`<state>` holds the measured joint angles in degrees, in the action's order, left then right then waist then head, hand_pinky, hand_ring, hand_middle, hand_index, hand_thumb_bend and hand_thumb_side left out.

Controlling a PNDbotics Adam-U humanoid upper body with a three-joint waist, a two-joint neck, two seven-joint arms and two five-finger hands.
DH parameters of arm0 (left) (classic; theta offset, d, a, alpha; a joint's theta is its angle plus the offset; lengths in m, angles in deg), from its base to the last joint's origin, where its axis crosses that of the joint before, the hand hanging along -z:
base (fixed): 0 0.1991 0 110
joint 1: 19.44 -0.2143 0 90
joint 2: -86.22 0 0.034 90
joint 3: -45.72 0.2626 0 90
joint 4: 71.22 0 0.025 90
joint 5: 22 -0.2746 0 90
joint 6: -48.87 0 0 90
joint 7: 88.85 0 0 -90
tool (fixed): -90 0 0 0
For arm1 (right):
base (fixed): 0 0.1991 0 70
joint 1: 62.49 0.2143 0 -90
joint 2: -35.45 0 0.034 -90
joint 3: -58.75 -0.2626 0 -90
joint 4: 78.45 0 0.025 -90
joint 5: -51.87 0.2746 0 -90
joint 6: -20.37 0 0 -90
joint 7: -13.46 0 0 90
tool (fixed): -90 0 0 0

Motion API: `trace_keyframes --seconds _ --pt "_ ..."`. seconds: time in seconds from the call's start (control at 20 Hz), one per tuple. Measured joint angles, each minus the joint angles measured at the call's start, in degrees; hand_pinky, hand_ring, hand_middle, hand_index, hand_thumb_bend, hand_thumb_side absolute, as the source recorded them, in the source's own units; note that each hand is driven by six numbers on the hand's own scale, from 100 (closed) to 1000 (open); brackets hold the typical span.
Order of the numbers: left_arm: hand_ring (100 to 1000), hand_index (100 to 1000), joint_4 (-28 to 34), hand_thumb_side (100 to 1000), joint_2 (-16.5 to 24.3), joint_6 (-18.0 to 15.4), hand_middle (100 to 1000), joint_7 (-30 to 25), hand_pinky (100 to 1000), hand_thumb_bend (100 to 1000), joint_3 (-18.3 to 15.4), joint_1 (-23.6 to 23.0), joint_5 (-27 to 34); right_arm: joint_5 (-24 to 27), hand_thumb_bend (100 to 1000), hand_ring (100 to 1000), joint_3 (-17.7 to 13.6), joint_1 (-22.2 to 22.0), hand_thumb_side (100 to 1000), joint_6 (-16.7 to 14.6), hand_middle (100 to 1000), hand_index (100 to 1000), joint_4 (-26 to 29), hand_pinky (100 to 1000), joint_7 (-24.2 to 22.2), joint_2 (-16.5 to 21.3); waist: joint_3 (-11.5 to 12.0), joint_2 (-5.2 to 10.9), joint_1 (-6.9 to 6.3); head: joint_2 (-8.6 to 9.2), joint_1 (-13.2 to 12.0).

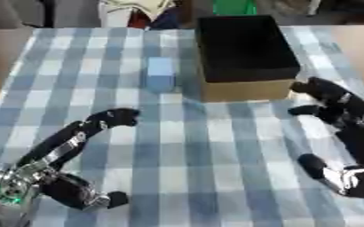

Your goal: Pick up objects on the table and place them in the box.

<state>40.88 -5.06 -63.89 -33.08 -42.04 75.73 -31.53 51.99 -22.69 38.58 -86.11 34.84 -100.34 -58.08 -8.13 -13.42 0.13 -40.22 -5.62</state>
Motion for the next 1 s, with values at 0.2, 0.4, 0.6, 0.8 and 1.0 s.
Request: trace_keyframes --seconds 0.2,0.4,0.6,0.8,1.0 --pt "887 947 0.14 240 1.91 0.78 932 1.67 1000 624 -0.02 1.69 0.30 0.00 363 1000 0.13 -0.02 282 0.02 892 1000 0.00 798 -0.04 0.00 -0.18 0.03 -0.02 0.00 -0.12" --pt "888 949 0.90 215 5.90 0.66 932 3.64 1000 652 -0.02 4.04 1.58 0.00 358 1000 0.32 -0.26 285 0.08 892 1000 0.00 798 -0.13 0.01 -0.50 0.16 -0.13 0.01 -0.29" --pt "882 946 1.24 207 11.03 1.16 929 6.00 1000 672 -0.02 7.22 3.35 0.00 357 1000 0.50 -0.44 286 0.08 892 1000 0.00 798 -0.33 0.01 -0.91 0.34 -0.51 0.03 -0.33" --pt "876 940 0.12 202 15.75 3.21 924 9.22 1000 694 0.02 11.74 5.20 0.01 353 1000 0.69 -0.44 290 0.09 892 1000 0.00 798 -0.63 0.02 -1.50 0.37 -0.79 0.04 -0.33" --pt "868 937 -4.15 225 19.21 5.18 920 12.37 1000 689 0.44 17.57 6.09 0.02 354 1000 1.02 -0.44 288 0.03 892 1000 -0.01 798 -0.91 0.03 -2.09 0.54 -0.82 0.10 -0.33"
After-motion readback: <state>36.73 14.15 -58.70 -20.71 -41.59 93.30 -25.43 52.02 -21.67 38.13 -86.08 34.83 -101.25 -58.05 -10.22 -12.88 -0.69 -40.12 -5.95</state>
